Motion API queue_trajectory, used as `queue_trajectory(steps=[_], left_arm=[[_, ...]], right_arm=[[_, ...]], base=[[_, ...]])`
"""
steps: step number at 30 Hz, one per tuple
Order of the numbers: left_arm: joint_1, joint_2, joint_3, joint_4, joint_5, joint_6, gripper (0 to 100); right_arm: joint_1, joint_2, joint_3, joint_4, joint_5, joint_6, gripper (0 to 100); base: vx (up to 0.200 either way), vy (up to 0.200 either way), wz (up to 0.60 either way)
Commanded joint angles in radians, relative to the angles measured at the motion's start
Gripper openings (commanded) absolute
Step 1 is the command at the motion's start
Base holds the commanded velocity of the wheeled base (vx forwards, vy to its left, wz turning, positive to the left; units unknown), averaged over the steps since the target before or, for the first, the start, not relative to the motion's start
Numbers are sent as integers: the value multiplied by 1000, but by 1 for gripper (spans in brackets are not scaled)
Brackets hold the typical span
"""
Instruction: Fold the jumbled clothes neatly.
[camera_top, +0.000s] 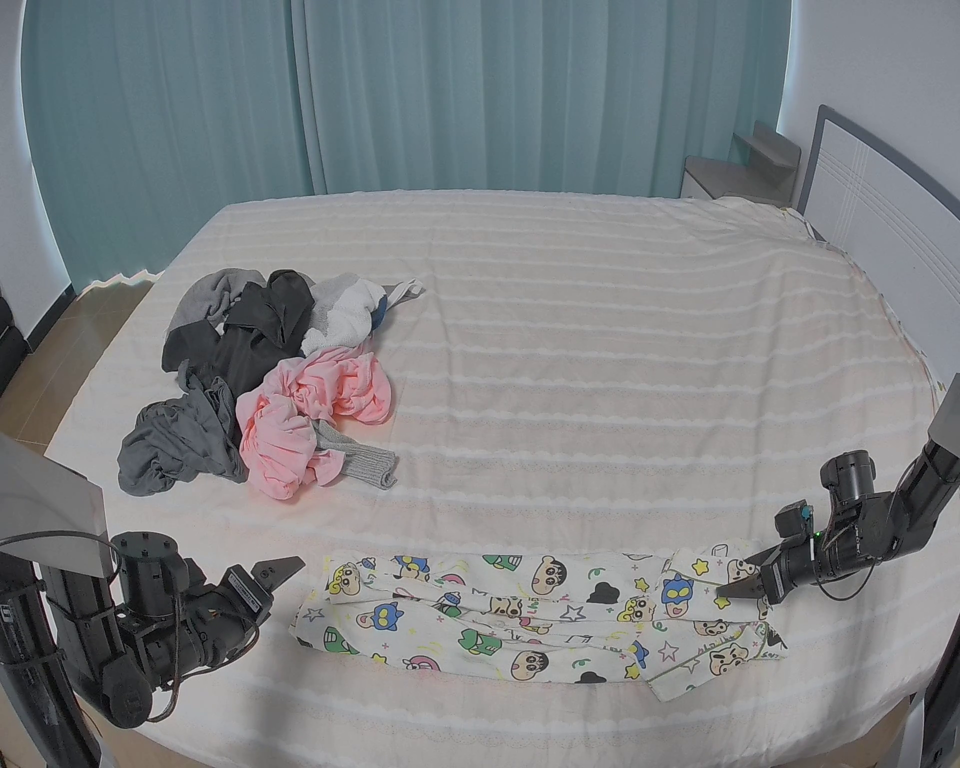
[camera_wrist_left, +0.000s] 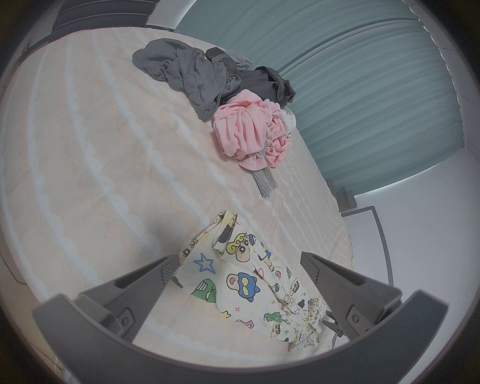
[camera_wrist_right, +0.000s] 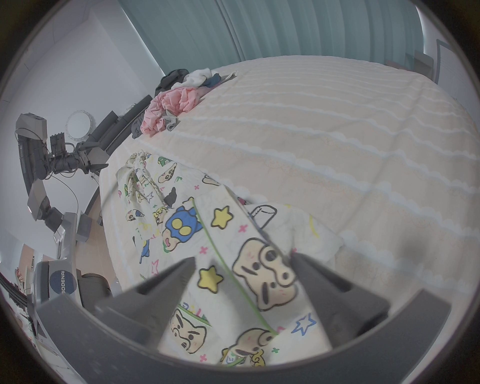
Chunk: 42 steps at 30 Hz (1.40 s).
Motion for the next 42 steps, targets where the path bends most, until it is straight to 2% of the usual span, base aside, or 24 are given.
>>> queue_trajectory(steps=[1, 17, 27, 32, 42], left_arm=[[1, 4, 12, -18, 0, 0, 100], [1, 4, 12, -18, 0, 0, 100], [1, 4, 12, -18, 2, 2, 100], [1, 4, 13, -18, 2, 2, 100], [1, 5, 13, -18, 2, 3, 100]], right_arm=[[3, 8, -1, -1, -12, -3, 0], [15, -105, 16, -2, -15, -11, 0], [87, -108, -22, -27, -20, -3, 0], [95, -61, -90, -25, -81, -3, 0], [102, 18, -128, -24, -104, -1, 0]], base=[[0, 0, 0], [0, 0, 0], [0, 0, 0], [0, 0, 0], [0, 0, 0]])
